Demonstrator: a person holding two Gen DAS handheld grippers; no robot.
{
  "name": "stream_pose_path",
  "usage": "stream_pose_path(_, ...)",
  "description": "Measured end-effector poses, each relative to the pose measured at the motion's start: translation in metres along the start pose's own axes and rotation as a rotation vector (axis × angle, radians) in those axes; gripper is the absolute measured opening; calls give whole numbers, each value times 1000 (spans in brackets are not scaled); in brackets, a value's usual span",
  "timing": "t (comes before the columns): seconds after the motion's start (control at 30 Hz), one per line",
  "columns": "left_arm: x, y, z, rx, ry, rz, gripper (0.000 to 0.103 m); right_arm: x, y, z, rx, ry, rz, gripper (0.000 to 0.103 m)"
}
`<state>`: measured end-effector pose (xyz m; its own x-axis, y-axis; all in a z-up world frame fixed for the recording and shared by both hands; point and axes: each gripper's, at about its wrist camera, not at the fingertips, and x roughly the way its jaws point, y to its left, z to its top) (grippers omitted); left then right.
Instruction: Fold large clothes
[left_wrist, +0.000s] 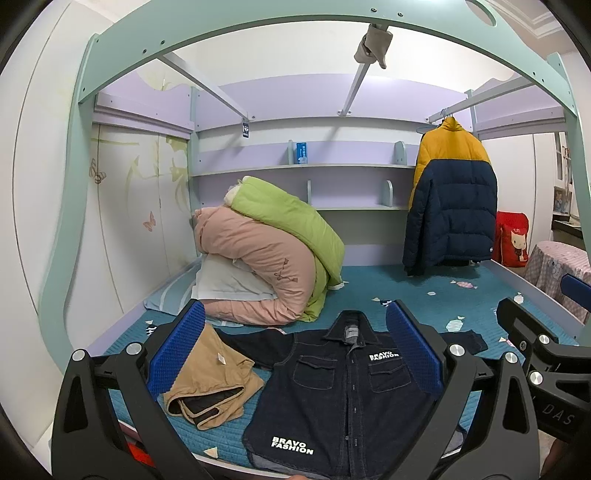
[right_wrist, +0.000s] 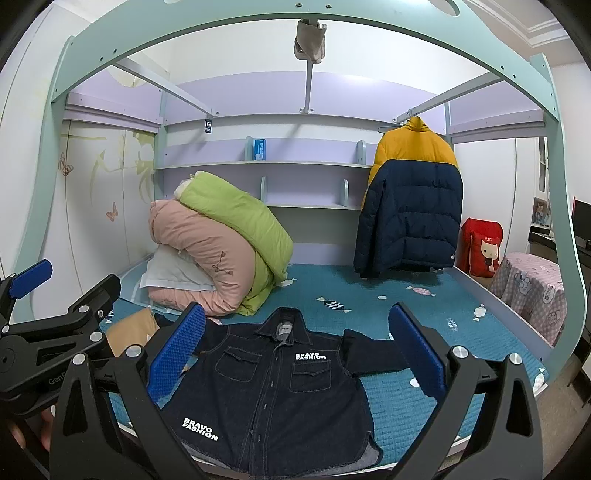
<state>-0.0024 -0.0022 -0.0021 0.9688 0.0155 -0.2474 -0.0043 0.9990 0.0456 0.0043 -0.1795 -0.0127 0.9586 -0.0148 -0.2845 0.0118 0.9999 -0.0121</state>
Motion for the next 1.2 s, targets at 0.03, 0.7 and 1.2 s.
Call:
stream_pose_path(0.03,0,0,0,0,0,0,98,0,0,0,1,0,1,96)
stream_pose_path(0.7,0,-1,1,6,2,3,98,2,0,-1,7,6,5,96)
stream_pose_path(1.2,1,-2,0,10,1,6,98,3,5,-6,15,10,11,96)
